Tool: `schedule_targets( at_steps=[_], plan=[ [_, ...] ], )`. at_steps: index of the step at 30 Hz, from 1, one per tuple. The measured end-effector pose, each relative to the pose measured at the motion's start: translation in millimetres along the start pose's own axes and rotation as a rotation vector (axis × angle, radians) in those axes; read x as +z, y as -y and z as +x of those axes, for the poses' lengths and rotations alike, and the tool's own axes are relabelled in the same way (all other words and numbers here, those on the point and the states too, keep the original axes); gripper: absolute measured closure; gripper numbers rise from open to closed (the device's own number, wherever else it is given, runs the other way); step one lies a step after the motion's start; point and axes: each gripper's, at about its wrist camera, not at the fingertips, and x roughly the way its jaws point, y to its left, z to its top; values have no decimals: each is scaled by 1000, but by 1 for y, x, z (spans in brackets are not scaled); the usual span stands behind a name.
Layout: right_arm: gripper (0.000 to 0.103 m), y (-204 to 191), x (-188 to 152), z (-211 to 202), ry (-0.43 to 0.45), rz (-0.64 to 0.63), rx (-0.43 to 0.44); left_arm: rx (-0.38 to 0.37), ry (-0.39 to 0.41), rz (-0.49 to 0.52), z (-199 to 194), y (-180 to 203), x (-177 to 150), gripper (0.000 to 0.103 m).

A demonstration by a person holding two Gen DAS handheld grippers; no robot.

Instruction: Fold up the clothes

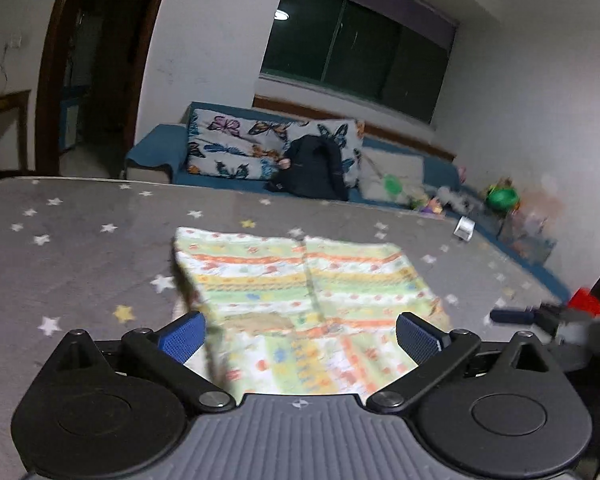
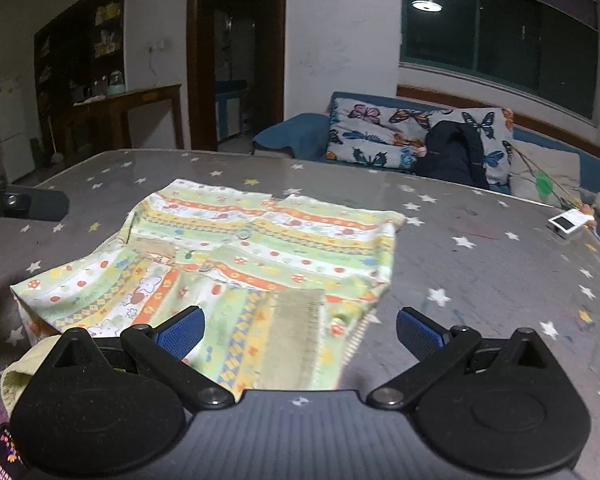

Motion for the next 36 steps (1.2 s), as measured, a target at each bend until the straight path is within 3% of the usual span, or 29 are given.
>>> schedule_targets(
  at_steps=[8, 12, 15, 18, 19, 20, 22, 25, 27, 34, 36],
  plan=[
    [0, 6, -1, 12, -38, -23, -49, 113, -42, 201, 12, 8, -19, 0],
    [0, 9, -1, 19, -56, -34, -73, 118, -59, 208, 19, 5, -21, 2],
    [0, 11, -2, 23, -70, -43, -92, 86, -43, 197, 25, 10, -13, 12],
    [0, 7, 8, 24, -49, -26, -84, 38, -39, 205, 37, 18, -6, 41],
    [0, 8, 4, 29, -44, -22, -74, 19, -54, 200, 43, 19, -6, 59],
    [0, 5, 8, 31, -36, -20, -63, -1, -70, 196, 49, 20, -7, 67],
    [0, 0, 12, 33, -27, -25, -43, -16, -93, 203, 59, 21, -9, 72],
    [0, -9, 15, 34, -17, -39, -15, 46, -128, 284, 68, 21, -21, 87],
    [0, -12, 16, 35, -15, -44, -5, 99, -147, 319, 70, 18, -29, 89],
    [0, -13, 10, 34, -28, -45, 3, 238, -142, 265, 51, -22, -35, 90],
    [0, -13, 8, 34, -31, -46, 5, 204, -143, 218, 46, -29, -31, 90]
  ],
)
